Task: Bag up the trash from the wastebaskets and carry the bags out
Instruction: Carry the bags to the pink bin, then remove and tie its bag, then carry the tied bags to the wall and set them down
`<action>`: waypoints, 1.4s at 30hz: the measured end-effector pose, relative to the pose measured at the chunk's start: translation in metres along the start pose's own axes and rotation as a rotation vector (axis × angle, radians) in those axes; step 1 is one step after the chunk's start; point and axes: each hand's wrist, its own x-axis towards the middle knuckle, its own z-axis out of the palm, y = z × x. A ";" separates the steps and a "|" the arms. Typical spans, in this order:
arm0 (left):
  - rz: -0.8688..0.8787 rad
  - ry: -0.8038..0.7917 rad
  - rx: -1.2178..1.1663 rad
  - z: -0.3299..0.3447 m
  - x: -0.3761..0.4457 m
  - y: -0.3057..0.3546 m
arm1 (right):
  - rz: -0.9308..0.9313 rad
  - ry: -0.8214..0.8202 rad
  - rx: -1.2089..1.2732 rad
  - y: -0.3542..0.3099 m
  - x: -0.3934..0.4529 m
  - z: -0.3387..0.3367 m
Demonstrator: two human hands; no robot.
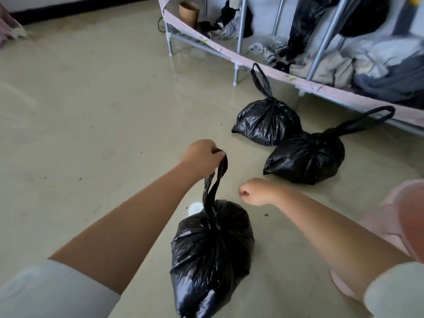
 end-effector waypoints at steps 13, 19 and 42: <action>-0.299 -0.034 0.229 -0.091 0.018 0.177 | 0.220 0.089 0.323 0.116 -0.181 -0.201; -0.369 0.055 0.119 -0.114 0.056 0.241 | 0.341 0.113 0.304 0.173 -0.217 -0.264; -0.285 -0.483 0.484 -0.011 0.261 0.193 | 0.949 -0.312 0.215 0.275 -0.037 -0.210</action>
